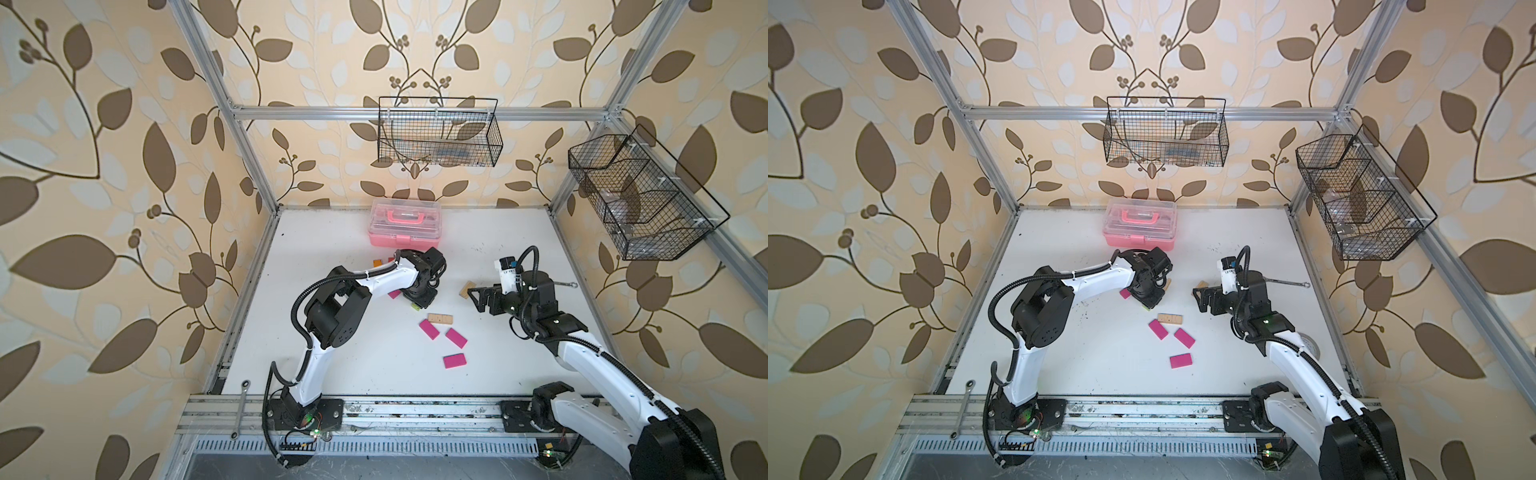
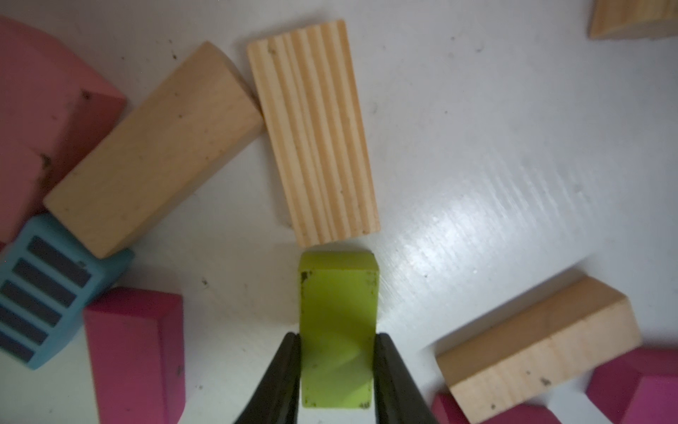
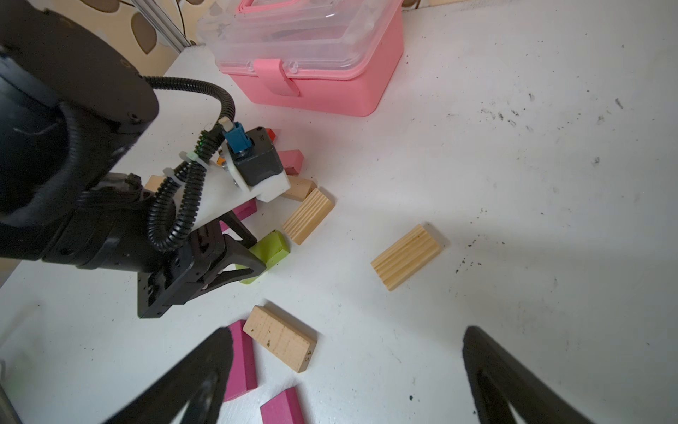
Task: Assemble the number 7 with building blocks
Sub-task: Pick up the building block from the center of the board, then assemble the building block at the center of the board.
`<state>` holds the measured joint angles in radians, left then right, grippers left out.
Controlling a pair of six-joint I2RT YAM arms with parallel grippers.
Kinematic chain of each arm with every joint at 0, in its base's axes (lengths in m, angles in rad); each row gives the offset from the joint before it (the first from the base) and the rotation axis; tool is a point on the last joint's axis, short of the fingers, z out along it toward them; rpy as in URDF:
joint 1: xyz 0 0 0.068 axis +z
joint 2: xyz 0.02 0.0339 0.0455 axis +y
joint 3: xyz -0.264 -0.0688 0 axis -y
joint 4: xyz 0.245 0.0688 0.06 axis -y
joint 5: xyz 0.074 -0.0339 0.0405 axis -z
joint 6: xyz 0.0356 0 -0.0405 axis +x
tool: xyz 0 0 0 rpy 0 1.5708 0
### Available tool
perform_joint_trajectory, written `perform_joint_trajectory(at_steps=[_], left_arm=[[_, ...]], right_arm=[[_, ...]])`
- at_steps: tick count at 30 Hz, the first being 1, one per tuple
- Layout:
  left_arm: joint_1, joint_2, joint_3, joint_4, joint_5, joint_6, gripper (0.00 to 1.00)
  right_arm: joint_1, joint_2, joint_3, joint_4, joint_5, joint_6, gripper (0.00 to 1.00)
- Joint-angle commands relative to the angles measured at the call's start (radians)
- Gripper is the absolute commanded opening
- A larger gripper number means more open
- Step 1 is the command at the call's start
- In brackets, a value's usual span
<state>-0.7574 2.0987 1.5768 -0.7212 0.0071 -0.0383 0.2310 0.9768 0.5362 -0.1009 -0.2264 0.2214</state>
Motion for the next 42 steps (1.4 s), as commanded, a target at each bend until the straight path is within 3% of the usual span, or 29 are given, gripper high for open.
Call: perform_joint_trajectory(at_steps=[1,11,17,24,33,42], left_arm=[[0.007,-0.047,-0.05,-0.005,-0.004,-0.021,0.29],[0.021,-0.264,-0.296,0.058,-0.021,-0.124,0.27],[0.032,-0.435,-0.441,0.025,-0.147,-0.258,0.27],[0.115,-0.55,-0.54,0.007,-0.182,-0.338,0.28],[0.277,-0.571,-0.609,0.071,-0.12,-0.342,0.28],[0.337,-0.497,-0.603,0.145,-0.069,-0.319,0.28]], right_arm=[[0.011,0.004,0.002,0.017,-0.019,-0.018,0.98],[0.08,0.077,0.044,0.048,-0.002,-0.031,0.98],[0.114,0.129,0.069,0.076,-0.01,-0.038,0.98],[0.26,0.173,0.132,0.064,-0.052,-0.14,0.99],[0.336,0.206,0.173,0.038,-0.035,-0.174,0.99],[0.382,0.212,0.189,0.026,-0.034,-0.203,0.99]])
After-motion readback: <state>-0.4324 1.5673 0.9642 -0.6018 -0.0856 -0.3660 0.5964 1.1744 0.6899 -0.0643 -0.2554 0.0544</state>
